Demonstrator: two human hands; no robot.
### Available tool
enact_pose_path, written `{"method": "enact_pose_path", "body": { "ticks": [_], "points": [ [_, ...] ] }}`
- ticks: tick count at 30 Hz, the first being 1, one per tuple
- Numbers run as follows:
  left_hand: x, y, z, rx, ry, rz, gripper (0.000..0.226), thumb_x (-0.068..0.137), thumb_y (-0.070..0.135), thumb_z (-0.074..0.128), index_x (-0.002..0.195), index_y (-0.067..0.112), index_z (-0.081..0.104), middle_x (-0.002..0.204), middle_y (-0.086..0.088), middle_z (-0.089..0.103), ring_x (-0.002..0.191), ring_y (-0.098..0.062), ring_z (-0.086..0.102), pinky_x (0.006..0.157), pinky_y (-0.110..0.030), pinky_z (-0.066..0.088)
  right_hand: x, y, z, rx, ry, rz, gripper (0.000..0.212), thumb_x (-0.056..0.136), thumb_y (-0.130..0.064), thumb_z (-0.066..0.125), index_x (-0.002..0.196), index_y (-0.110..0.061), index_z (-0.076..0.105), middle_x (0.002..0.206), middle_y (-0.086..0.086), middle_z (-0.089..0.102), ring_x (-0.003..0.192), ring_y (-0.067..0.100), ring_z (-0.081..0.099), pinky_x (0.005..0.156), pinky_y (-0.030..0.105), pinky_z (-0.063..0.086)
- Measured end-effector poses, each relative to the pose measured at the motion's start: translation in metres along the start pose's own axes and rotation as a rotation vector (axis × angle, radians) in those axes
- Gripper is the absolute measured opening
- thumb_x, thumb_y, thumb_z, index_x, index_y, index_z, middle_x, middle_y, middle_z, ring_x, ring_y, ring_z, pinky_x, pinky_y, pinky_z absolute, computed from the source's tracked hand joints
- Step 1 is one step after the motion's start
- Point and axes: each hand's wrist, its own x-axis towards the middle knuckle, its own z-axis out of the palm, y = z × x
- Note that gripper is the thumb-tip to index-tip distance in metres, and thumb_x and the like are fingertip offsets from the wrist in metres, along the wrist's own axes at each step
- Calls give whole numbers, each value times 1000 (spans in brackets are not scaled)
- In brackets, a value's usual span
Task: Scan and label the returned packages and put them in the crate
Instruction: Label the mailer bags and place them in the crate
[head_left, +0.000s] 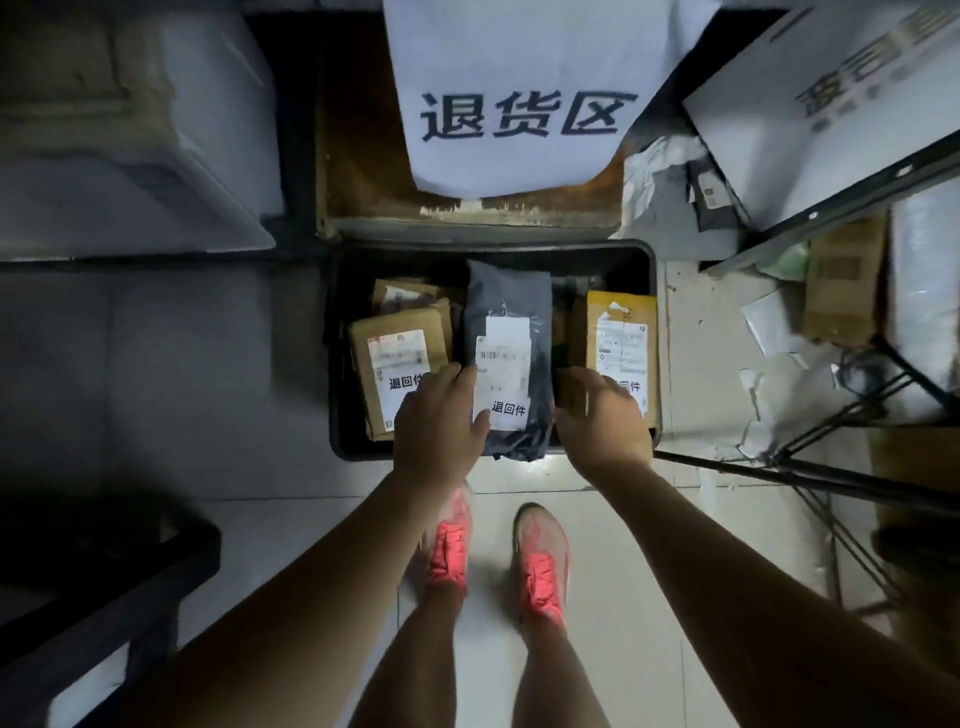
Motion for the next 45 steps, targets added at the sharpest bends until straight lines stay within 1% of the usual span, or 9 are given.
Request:
{"method": "enact_pose_path", "body": {
  "ticks": [4,8,12,16,20,25,30,36,45],
  "points": [
    [-7,53,-85,314,-6,211,60,94,36,57,148,18,40,149,-5,44,133,-26,43,103,-39,37,-66,-16,-87,-191,49,-15,53,96,-25,57,147,-24,41,149,1,47,134,25,42,105,42,43],
    [-27,130,-174,453,1,353,60,97,39,50,151,21,33,150,-3,39,136,-24,37,105,-39,34,-143,-21,-181,-236,158,27,57,95,-27,56,149,-24,37,153,-3,40,135,24,39,104,40,41],
    [-72,215,-242,520,49,464,55,97,36,51,148,20,36,146,-4,45,135,-25,40,107,-40,35,-233,-5,-258,-205,310,121,57,94,-31,58,148,-24,39,152,-4,42,134,25,41,102,39,42],
    [-136,302,-272,599,61,596,48,97,37,50,142,21,43,137,-2,50,130,-23,42,101,-40,37,-336,37,-312,-156,438,242,51,94,-34,56,142,-24,46,144,-1,48,131,26,42,101,41,43],
    [-222,387,-261,651,65,763,45,98,40,47,139,21,44,132,-2,53,128,-24,44,101,-42,39,-451,103,-339,-70,556,356,41,92,-32,55,133,-23,52,139,0,52,125,26,46,98,41,44],
    [-345,480,-223,696,42,999,42,96,43,49,132,21,49,129,-4,55,126,-25,48,98,-41,41,-595,199,-346,22,656,517,47,91,-28,58,137,-20,53,140,2,53,129,28,46,101,40,43],
    [-434,553,-187,731,-7,1167,41,96,47,49,127,20,52,122,-4,58,119,-25,53,90,-41,46,-693,283,-338,106,702,669,47,93,-22,56,140,-20,50,144,2,51,131,27,45,102,39,43],
    [-474,629,-141,754,-23,1290,44,96,47,49,131,21,48,128,-4,55,122,-25,49,95,-41,44,-738,361,-348,231,749,741,53,94,-21,53,146,-24,44,151,-4,44,136,24,39,99,38,44],
    [-440,767,-69,736,-25,1327,45,97,47,47,134,22,48,127,-3,56,120,-23,50,94,-38,43,-708,474,-418,233,735,817,51,96,-24,55,146,-23,44,150,-3,45,135,22,42,98,36,45]
  ]
}}
